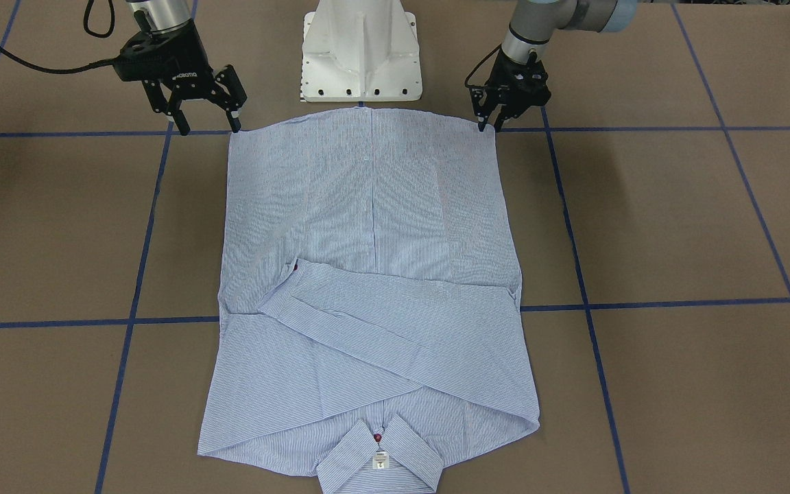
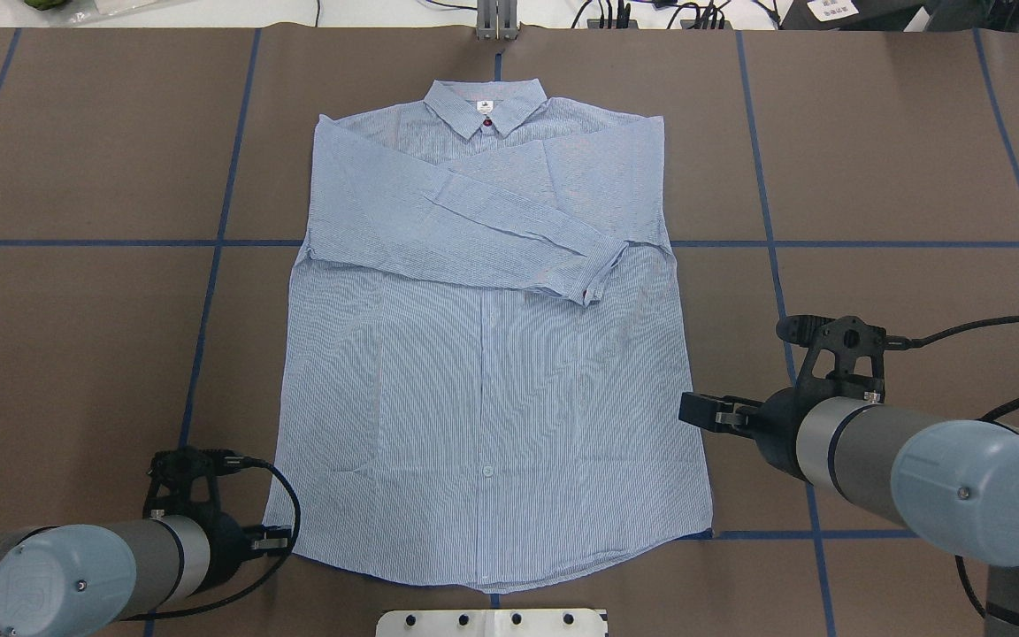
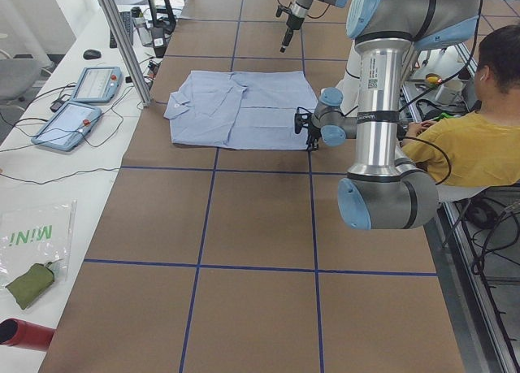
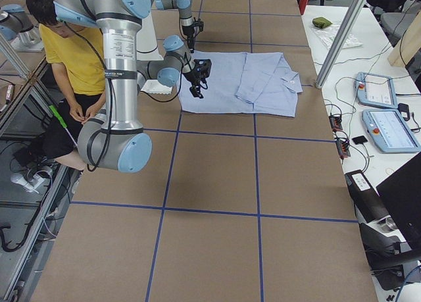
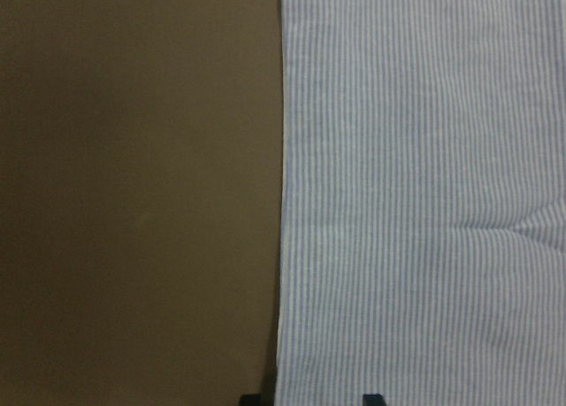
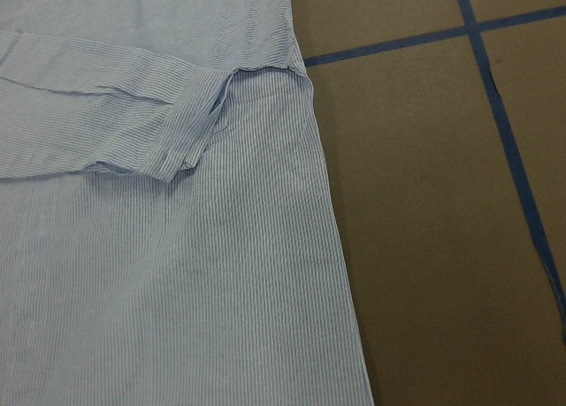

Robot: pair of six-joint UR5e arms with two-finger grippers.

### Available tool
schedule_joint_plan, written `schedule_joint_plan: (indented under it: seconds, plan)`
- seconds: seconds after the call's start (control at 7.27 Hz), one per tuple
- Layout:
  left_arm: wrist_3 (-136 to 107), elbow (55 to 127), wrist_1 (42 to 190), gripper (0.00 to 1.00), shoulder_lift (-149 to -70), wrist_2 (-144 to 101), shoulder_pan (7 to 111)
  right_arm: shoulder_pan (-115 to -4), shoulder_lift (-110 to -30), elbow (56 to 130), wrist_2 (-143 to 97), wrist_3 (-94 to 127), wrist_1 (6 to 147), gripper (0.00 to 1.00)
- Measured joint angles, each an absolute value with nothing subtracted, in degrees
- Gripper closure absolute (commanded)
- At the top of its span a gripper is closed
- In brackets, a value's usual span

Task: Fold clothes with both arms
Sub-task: 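Grasp the hem corners nearest the robot with both grippers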

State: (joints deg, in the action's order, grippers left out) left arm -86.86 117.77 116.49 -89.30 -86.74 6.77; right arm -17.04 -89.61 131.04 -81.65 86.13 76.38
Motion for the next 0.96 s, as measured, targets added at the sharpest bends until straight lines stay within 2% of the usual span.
schedule_joint_plan:
  seconds: [0.14, 0.69, 0.96]
  plan:
    - [-86.8, 117.8, 116.4, 1.0, -89.3, -86.7, 6.6, -17.0, -89.6, 131.0, -81.6, 86.1, 76.4, 0.0]
    - [-86.6, 118.9, 116.3, 1.0, -89.4, -86.7, 6.3, -16.7, -90.4, 131.0, -81.6, 86.3, 75.9, 0.0]
    - [-86.5, 119.8, 116.4, 1.0, -89.7, -86.7, 6.3, -16.3, -93.9, 131.0, -81.7, 86.4, 71.1, 0.0]
